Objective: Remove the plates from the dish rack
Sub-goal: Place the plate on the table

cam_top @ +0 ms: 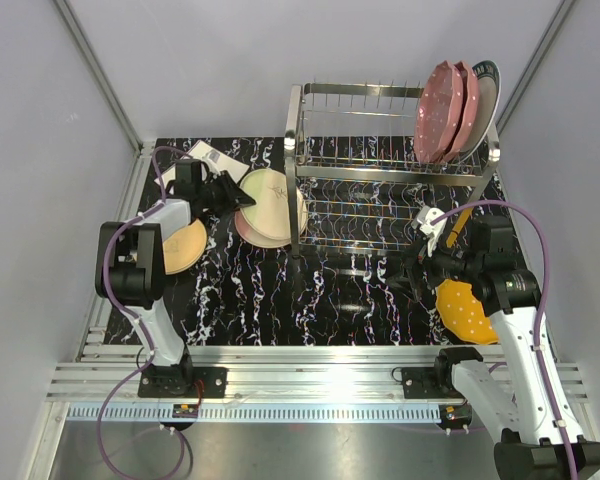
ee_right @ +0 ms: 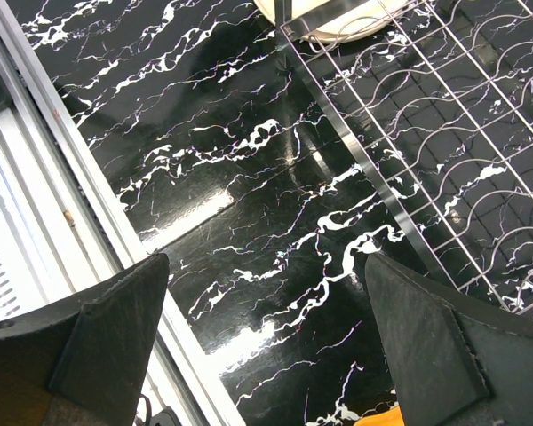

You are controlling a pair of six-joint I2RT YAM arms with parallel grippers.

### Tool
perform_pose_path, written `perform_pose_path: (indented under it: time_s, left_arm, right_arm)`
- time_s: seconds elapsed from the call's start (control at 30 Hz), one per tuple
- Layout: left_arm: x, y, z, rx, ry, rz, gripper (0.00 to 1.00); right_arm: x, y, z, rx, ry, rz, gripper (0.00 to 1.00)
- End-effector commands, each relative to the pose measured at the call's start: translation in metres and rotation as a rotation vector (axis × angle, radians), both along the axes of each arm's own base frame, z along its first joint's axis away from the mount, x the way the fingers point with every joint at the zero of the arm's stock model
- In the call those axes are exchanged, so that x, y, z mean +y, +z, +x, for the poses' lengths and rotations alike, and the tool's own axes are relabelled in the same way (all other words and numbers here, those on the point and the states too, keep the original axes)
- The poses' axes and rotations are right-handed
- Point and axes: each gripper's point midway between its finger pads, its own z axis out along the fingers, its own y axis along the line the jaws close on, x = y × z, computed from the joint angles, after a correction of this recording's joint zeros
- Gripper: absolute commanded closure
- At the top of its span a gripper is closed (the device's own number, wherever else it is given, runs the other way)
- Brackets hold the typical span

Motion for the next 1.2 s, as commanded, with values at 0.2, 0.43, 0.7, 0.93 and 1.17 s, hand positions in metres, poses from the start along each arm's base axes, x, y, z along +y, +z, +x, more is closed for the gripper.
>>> perform_pose_path:
  time_s: [0.2, 0.43, 0.7, 0.93, 1.17]
  left_arm:
    - [0.006, -0.009, -0.002, 0.0, -0.007, 0.106, 0.51]
    - [0.008, -0.017, -0.005, 0.017, -0.011, 0.191, 0.41]
    - [0.021, -0.029, -0.004, 0.048, 0.031, 0.339, 0.29]
    - [0.038, -0.023, 0.0, 0.037, 0.07, 0.462, 0.25]
    - [0.046, 0.02, 0.005, -0.07, 0.086, 0.52, 0.24]
  right_arm:
    - [-0.004, 0.004, 0.007, -0.043, -0.02, -0.012, 0.0]
    - [-0.004, 0.005, 0.007, -0.049, -0.022, -0.014, 0.0]
    - [-0.004, 0.005, 0.007, -0.05, -0.022, -0.015, 0.0]
    - [-0.004, 0.005, 0.006, -0.05, -0.022, -0.014, 0.0]
    - [-0.006, 0.004, 0.007, -0.053, -0.028, -0.019, 0.0]
